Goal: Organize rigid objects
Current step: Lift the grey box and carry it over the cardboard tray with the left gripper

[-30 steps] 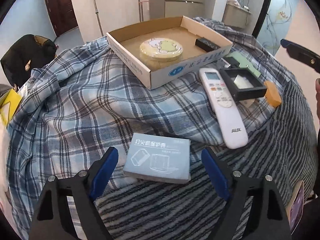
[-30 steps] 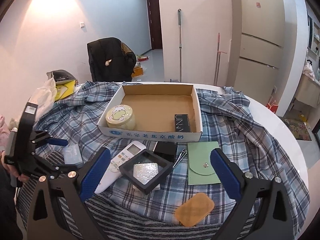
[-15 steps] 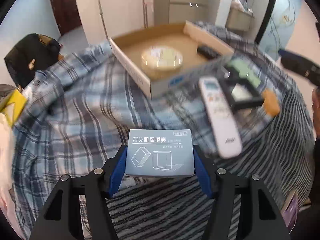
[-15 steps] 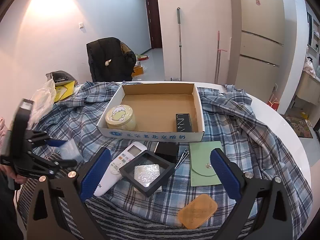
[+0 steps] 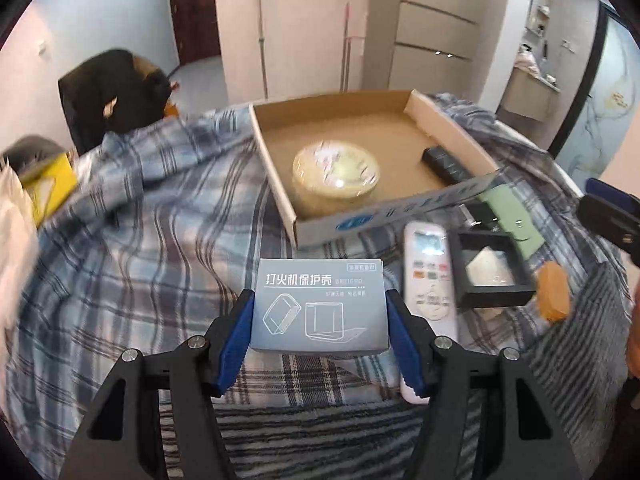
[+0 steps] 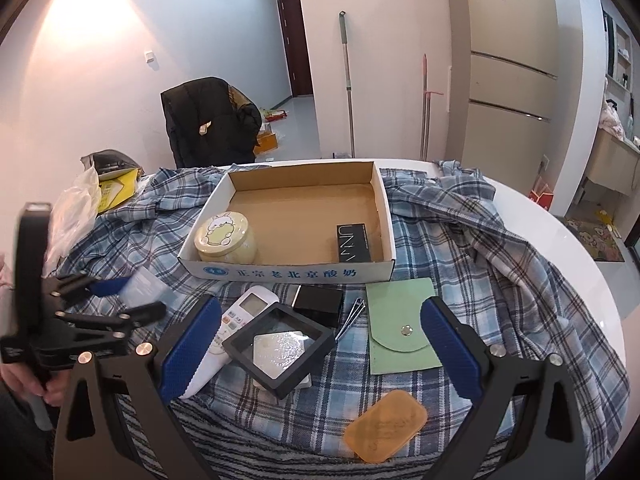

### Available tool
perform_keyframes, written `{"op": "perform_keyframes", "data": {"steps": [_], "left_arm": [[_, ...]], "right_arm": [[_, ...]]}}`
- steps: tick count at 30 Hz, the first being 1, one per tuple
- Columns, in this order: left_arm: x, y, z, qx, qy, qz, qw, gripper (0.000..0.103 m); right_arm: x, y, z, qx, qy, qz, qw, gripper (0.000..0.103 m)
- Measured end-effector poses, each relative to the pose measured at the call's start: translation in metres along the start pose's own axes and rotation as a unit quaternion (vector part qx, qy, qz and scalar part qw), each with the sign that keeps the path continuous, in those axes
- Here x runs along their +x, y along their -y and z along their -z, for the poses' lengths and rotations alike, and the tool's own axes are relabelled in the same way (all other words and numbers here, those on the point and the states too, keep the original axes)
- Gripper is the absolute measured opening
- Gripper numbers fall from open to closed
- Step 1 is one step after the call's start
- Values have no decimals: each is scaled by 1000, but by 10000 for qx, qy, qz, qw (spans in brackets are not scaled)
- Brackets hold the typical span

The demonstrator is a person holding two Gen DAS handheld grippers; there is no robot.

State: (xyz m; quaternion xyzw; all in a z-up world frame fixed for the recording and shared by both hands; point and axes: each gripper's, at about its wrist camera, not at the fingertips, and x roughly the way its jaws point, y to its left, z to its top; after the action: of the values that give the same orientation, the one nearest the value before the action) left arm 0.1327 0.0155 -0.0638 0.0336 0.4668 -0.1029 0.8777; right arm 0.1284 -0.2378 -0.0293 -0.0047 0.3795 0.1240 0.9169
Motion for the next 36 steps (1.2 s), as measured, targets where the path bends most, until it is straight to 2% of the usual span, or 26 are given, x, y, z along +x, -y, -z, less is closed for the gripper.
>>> {"op": "perform_keyframes", "data": {"steps": [5,8,10,12,15,17,20,24,26,28,31,33,36], "left_arm": [[33,-10,10,-260,-382,12,9989,66],[35,-7,17,-96,-273,-54,9996,66],[31,-8,17,-202,-255,-59,9995,66],[24,-10,14,-328,-118,49,9994,66],[-2,-7,5,-306,333,62,9990,66],[-15,-5,-3,-316,540,97,9980,66],[-32,-10,-15,-581,844,141,9946,66],[-44,-18,-23,-941,1539,88,9836,66],[-37,-22,-18,-923,1825,-103,9788,66],[-24,-25,-15,-878,1630,-241,9824,66],[-11,-28,-12,-919,1413,-230,9854,66],[-14,-27,-11,-930,1484,-257,9842,66],[-23,-23,-10,-867,1707,-358,9809,66]], "right_arm": [[4,6,1,59,-93,18,9999,100],[1,10,-1,187,-101,53,9998,100],[0,12,-4,314,-133,39,9994,100],[0,10,-7,391,-179,-26,9991,100],[3,3,-13,261,-226,48,9994,99],[6,-4,-15,109,-206,246,9994,95],[22,-4,-19,196,-473,196,9985,86],[47,1,-18,497,-869,-29,9950,74],[57,3,-16,561,-1002,-134,9933,74],[67,3,-15,560,-1101,-91,9923,73],[79,4,-14,532,-1204,-14,9913,69],[88,4,-13,537,-1326,-28,9897,67],[101,6,-10,599,-1535,-49,9863,55]]}}
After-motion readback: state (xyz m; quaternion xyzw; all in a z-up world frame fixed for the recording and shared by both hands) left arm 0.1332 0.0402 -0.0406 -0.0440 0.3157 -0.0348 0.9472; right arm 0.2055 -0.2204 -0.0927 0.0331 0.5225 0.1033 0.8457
